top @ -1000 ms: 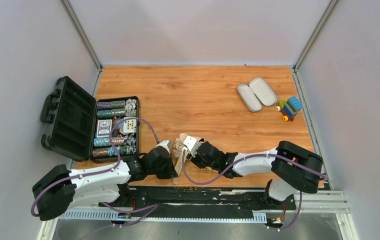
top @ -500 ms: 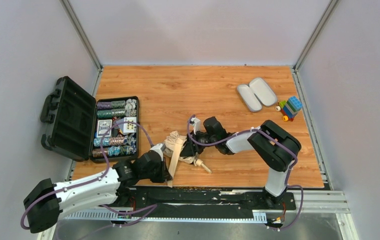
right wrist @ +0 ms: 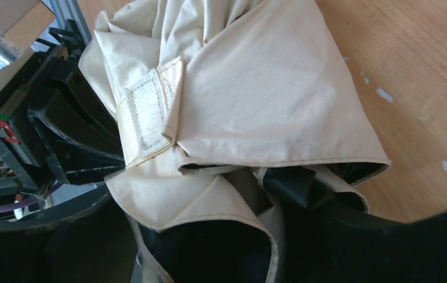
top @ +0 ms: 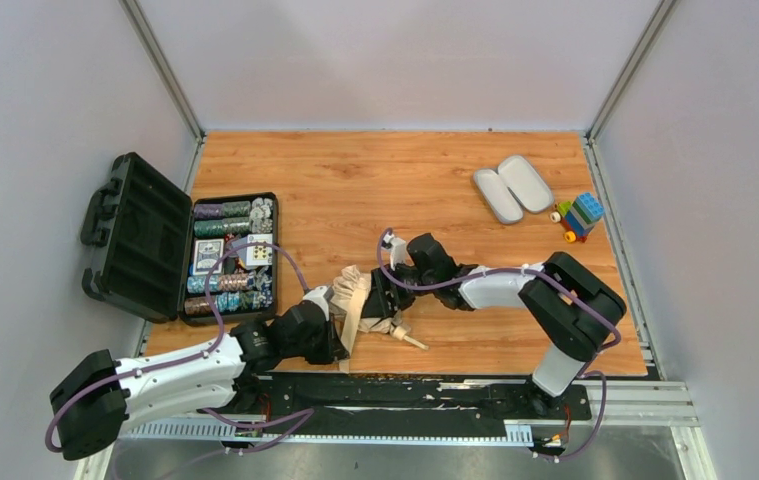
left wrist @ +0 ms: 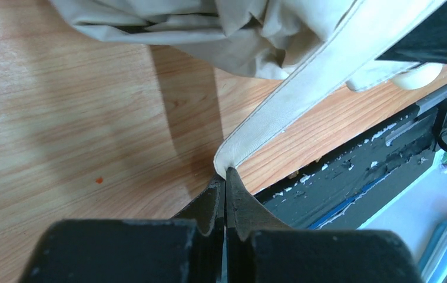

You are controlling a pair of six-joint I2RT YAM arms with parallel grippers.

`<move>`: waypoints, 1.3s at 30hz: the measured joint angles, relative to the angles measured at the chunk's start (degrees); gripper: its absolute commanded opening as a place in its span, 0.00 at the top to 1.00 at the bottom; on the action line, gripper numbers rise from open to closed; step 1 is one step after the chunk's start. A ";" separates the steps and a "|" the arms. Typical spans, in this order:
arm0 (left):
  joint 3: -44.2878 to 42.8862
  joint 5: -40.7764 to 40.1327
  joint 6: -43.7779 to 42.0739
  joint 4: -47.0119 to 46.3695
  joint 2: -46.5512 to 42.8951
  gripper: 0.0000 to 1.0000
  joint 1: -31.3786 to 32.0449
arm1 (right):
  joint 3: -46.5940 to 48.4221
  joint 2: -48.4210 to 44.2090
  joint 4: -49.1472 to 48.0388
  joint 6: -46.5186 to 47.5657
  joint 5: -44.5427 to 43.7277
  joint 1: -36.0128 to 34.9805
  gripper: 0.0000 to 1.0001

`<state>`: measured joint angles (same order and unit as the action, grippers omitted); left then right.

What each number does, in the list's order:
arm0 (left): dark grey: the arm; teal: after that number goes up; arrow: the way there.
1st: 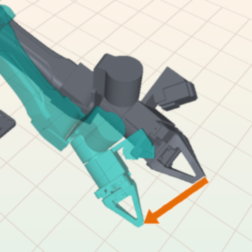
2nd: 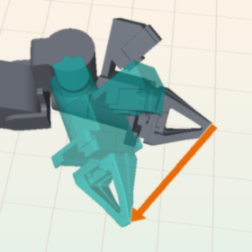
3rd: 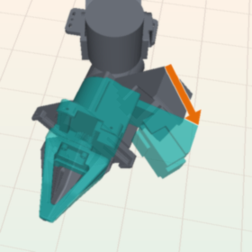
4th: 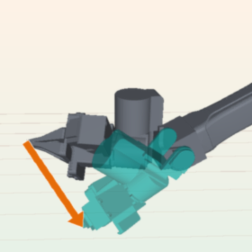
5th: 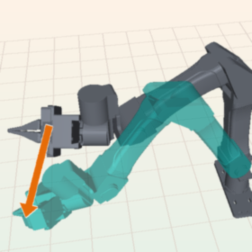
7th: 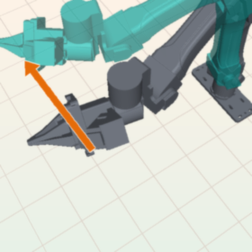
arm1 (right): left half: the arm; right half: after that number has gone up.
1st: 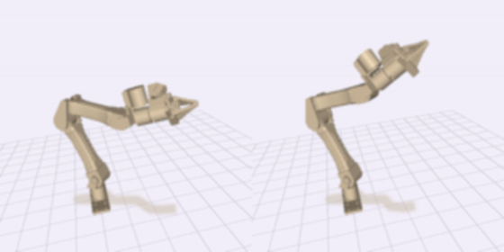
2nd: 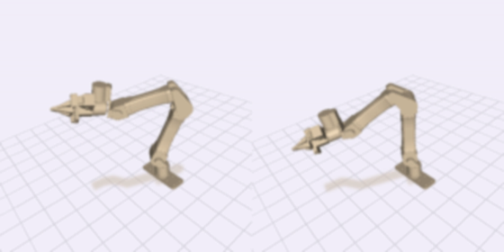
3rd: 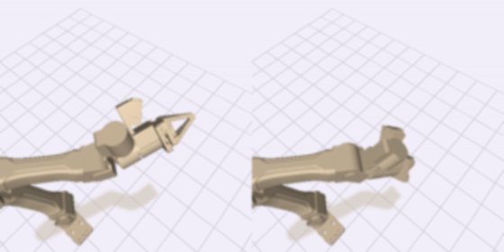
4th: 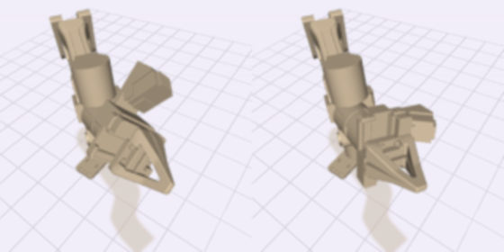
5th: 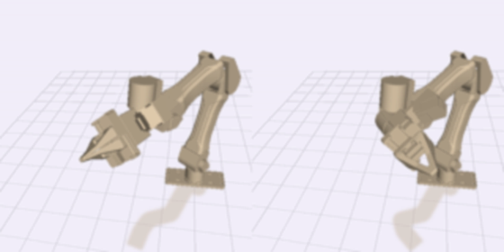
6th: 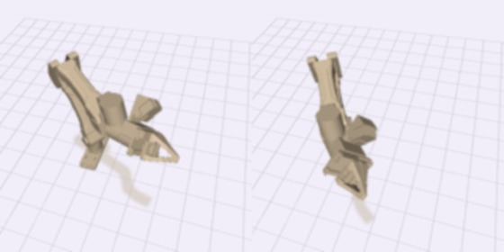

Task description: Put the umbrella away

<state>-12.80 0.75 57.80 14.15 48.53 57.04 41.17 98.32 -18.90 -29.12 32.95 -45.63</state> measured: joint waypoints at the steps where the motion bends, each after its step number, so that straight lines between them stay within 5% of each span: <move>1: -0.02 -0.09 0.02 0.02 0.00 1.00 0.00 | 0.24 -0.81 1.84 0.66 -0.44 0.00 0.19; 4: -0.17 -0.39 0.07 0.15 0.20 1.00 0.07 | 0.63 -3.39 7.43 2.69 -1.62 0.02 0.00; 23: -2.08 -0.85 0.13 -1.73 4.81 1.00 0.22 | 4.11 -26.05 37.18 11.56 -16.06 -0.50 0.01; 32: -2.08 -0.85 0.11 -1.90 4.92 1.00 0.22 | 6.58 -29.99 34.45 28.61 -28.30 -17.11 0.00; 39: -2.29 -0.85 0.11 -1.77 5.16 1.00 0.22 | 5.57 -22.29 28.46 40.22 -34.21 -21.14 0.00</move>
<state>-15.09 -0.10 57.91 12.38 53.69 57.25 46.74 76.03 9.56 11.09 -1.26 -66.76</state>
